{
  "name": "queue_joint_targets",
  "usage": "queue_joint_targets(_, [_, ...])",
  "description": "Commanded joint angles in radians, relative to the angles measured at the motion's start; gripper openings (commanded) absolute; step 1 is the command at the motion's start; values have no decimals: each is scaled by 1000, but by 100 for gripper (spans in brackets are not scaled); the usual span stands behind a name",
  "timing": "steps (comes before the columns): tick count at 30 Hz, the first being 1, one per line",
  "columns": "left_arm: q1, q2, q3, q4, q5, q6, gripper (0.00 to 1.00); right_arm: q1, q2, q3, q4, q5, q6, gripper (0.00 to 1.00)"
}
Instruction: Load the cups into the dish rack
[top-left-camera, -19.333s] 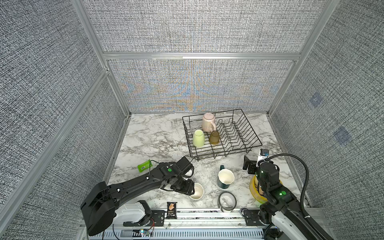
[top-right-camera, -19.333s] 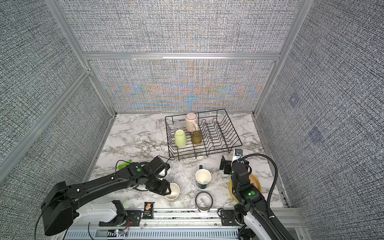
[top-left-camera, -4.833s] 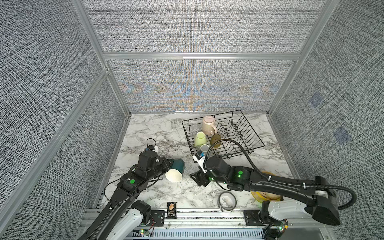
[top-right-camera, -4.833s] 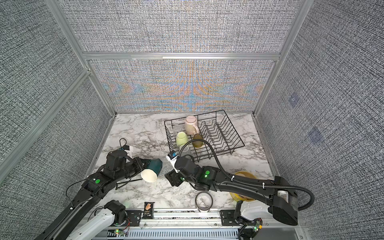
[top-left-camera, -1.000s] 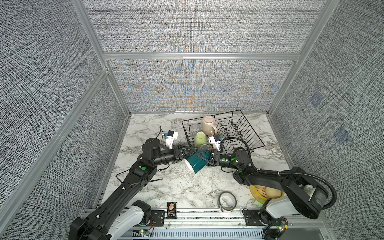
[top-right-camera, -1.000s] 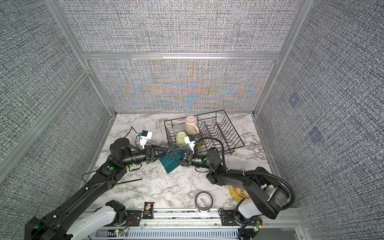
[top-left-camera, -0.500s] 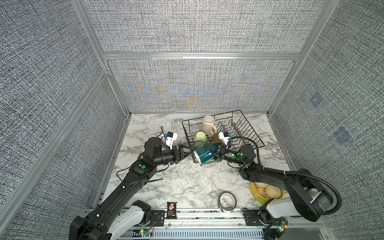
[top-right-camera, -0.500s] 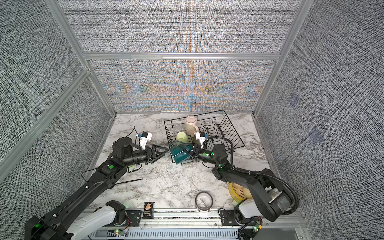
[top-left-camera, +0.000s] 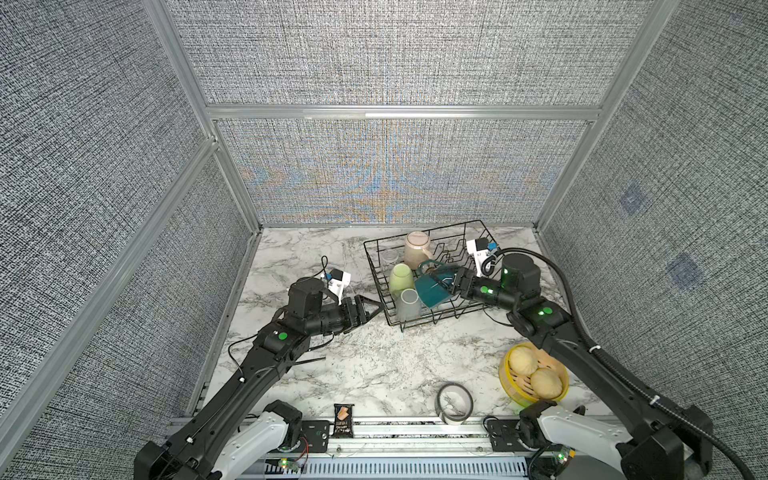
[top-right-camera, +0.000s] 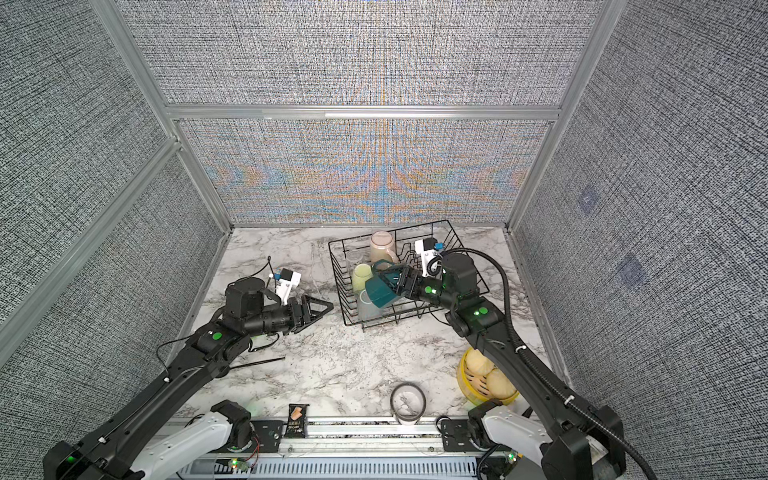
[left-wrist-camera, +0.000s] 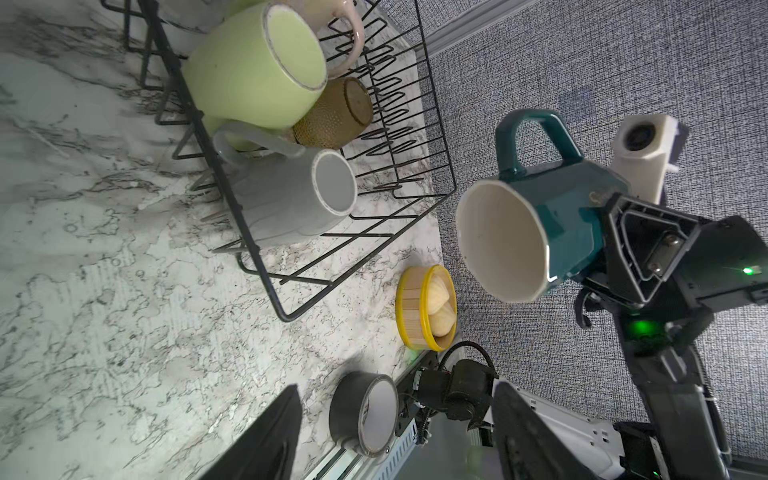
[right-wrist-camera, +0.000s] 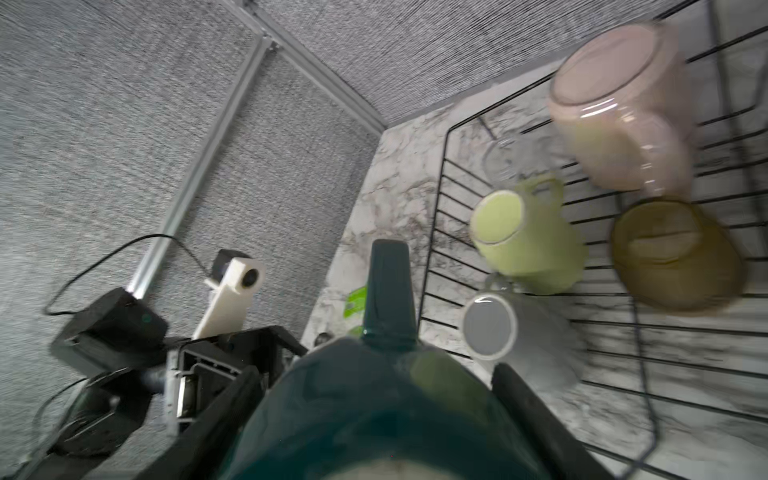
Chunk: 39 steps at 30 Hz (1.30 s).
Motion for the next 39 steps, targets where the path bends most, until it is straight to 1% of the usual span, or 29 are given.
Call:
queue_joint_targets(1, [1,-6,13,-41,-25,41,73,0,4,42,-273,215,-210,27])
queue_joint_targets(3, [2,-4,17,-52,-31,48,73,0,14,93,-312,261,-243,27])
queue_joint_targets(7, [1,1,26,-95,-68,65,74,13,29,120,-329,355,-282,27])
queue_joint_targets(10, [1,3,29,-161,-140,92,75,28,65,146,-339,425,-314,27])
queue_joint_targets(12, [0,14,37,-231,-217,114,76,43,94,168,-348,475,-331,27])
queue_joint_targets(15, [2,32,37,-277,-272,132,77,80,140,197,-355,574,-340,27])
queue_joint_targets(18, [1,45,25,-268,-274,130,78,133,192,238,-377,697,-329,26])
queue_joint_targets(21, [1,60,23,-263,-269,133,78,180,248,275,-386,795,-301,26])
queue_joint_targets(26, [1,78,26,-260,-251,140,79,210,333,328,-411,932,-223,26])
queue_joint_targets(29, [2,84,28,-264,-244,149,79,212,383,345,-421,960,-174,26])
queue_joint_targets(35, [0,110,35,-274,-224,161,80,226,467,330,-326,937,-112,26])
queue_joint_targets(39, [1,115,30,-272,-210,161,80,231,525,367,-351,961,-78,26])
